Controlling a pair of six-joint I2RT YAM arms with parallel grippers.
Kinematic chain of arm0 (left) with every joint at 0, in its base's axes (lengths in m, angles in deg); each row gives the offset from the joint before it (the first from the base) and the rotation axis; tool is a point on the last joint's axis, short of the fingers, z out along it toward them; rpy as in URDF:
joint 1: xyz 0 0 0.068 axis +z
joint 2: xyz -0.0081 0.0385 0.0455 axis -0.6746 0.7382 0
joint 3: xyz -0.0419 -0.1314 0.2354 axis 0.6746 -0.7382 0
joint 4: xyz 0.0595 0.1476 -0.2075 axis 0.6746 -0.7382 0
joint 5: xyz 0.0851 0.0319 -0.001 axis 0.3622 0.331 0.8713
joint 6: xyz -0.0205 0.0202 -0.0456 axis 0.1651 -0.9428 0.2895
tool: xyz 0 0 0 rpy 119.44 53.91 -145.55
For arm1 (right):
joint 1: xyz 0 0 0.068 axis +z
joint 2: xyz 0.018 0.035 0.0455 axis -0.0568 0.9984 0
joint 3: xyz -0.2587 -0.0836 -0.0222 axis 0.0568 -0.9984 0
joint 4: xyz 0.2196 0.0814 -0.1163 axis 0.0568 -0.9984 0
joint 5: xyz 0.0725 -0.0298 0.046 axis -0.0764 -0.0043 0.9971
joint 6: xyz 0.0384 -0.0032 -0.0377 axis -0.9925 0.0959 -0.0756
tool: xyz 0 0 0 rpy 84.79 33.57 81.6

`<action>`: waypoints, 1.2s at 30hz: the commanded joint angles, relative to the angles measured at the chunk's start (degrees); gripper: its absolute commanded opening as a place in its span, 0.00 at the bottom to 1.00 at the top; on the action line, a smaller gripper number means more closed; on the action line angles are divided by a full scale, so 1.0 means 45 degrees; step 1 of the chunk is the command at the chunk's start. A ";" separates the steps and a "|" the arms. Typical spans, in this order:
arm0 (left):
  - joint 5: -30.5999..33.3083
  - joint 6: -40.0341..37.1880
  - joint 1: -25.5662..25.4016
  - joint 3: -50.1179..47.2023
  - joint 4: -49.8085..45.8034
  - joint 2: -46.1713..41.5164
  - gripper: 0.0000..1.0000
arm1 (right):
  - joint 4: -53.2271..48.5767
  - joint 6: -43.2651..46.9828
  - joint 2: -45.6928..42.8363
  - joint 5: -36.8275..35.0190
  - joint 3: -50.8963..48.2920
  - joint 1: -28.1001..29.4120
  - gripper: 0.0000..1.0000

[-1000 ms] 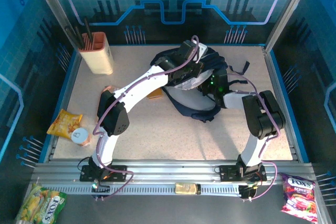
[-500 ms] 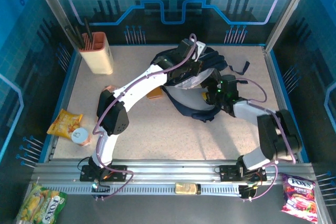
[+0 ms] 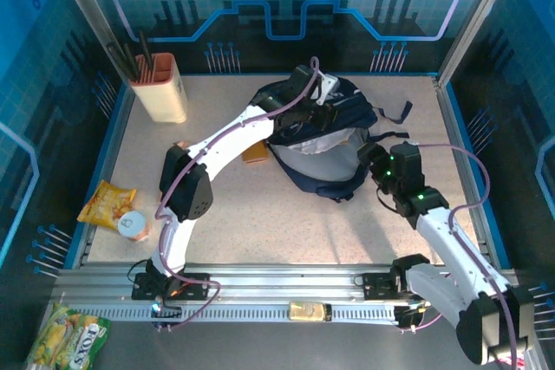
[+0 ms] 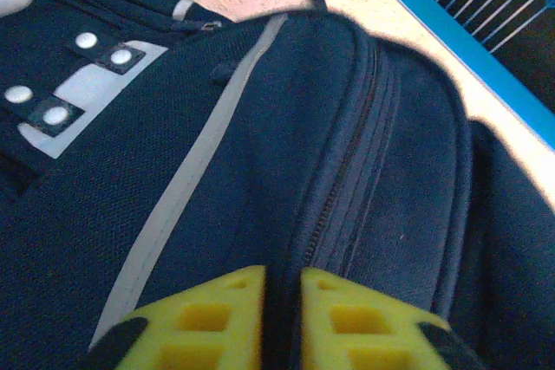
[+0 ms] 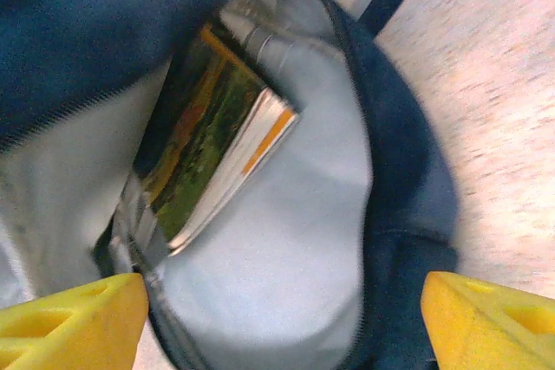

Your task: Pack books, pencil case, and school supplies into a backpack

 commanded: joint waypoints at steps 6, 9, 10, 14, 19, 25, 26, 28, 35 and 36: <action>-0.1802 0.0588 0.0317 -0.0424 -0.0506 -0.0359 0.54 | -0.2378 0.2007 -0.0612 -0.2336 0.1339 0.0081 0.85; -0.1174 0.1123 0.0640 -0.1558 -0.0195 -0.1091 0.66 | -0.2118 0.2291 -0.0570 -0.2161 0.1357 0.0092 0.86; -0.0923 0.1432 0.0845 -0.2021 -0.0087 -0.1356 0.69 | -0.1966 0.2386 -0.0496 -0.1950 0.1357 0.0088 0.87; -0.0417 0.3115 0.1977 -0.4251 0.0773 -0.2477 0.73 | -0.1721 0.2419 0.0028 -0.1358 0.1411 0.0193 0.87; -0.0823 0.5355 0.3723 -0.7016 0.2160 -0.3462 0.74 | -0.1409 0.2253 0.0519 -0.1155 0.1391 0.0441 0.87; -0.0972 0.6308 0.5171 -0.7903 0.2133 -0.3125 0.71 | -0.1175 0.2121 0.0925 -0.1021 0.1509 0.0732 0.87; -0.1128 0.6401 0.5350 -0.7891 0.2156 -0.2974 0.71 | -0.1168 0.2070 0.0962 -0.1010 0.1507 0.0781 0.87; -0.1578 0.6573 0.5632 -0.7847 0.2384 -0.2662 0.69 | -0.1144 0.1986 0.1004 -0.0978 0.1460 0.0870 0.87; -0.2618 0.6817 0.5861 -0.6597 0.2519 -0.1146 0.61 | -0.0963 0.1626 0.1102 -0.0780 0.1191 0.1094 0.87; -0.2649 0.6839 0.5856 -0.6423 0.2452 -0.0965 0.61 | -0.0943 0.1581 0.1122 -0.0727 0.1153 0.1084 0.87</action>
